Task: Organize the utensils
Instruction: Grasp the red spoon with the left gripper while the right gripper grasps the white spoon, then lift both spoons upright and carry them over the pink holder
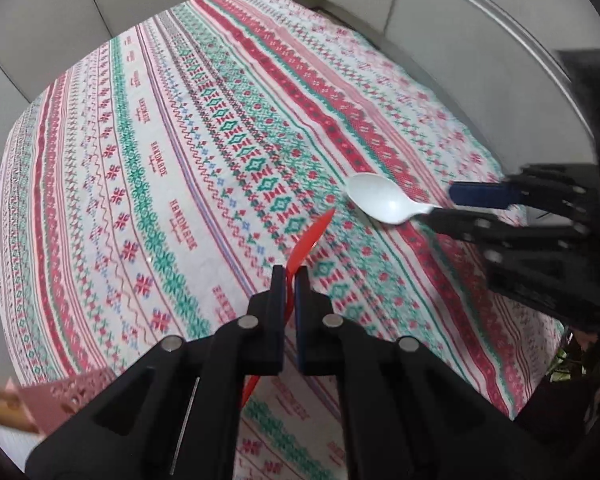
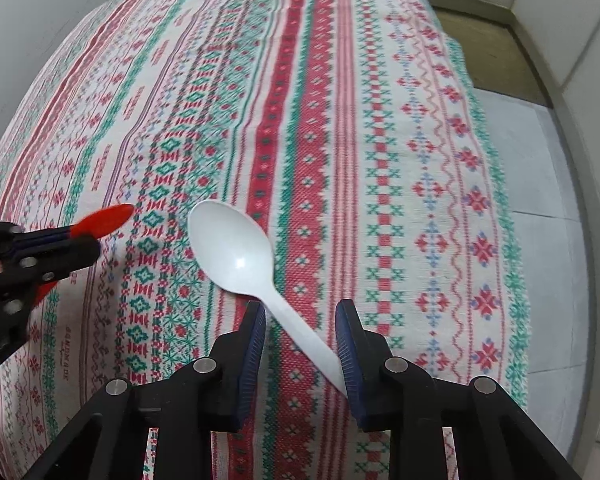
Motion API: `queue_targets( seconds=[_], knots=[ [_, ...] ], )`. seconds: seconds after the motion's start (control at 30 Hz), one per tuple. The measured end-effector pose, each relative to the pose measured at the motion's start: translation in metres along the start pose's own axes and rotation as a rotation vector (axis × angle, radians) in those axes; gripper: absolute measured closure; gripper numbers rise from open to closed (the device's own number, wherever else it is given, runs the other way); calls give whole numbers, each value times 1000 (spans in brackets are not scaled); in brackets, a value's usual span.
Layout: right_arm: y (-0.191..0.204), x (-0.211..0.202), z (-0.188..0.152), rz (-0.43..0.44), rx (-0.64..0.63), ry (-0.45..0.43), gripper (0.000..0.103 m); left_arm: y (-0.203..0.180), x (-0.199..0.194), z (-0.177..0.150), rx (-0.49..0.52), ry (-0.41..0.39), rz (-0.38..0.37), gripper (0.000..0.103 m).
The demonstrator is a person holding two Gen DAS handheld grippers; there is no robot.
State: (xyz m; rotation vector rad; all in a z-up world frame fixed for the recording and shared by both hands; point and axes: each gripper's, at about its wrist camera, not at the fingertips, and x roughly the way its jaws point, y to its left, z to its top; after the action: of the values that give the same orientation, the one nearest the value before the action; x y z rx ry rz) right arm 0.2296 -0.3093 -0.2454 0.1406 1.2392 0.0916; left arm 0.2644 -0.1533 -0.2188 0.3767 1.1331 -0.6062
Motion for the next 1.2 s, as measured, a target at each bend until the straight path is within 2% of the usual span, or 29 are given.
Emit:
queue_targets(
  seconds=[0.27,0.37,0.57,0.8,1.03,1.2],
  knots=[
    [9,11,0,-52,-46,17,82,-11,-39,-23,9,-81,-37,98],
    [11,11,0,-77,-65,8,94,-6,-55,-29,-11,-121,-62,98],
    [6,3,0,-84,-20,-23,94,2,-87,-36,-37,-209,-90,98],
    [2,-39,2,-26,69,-155,94,19,-135,-48,-81,-324,-135,98],
    [14,-74,3,20,102,-256,94,43,-169,-64,-143,-421,-176,98],
    [32,-100,3,71,116,-343,94,66,-191,-79,-202,-525,-196,98]
  ],
)
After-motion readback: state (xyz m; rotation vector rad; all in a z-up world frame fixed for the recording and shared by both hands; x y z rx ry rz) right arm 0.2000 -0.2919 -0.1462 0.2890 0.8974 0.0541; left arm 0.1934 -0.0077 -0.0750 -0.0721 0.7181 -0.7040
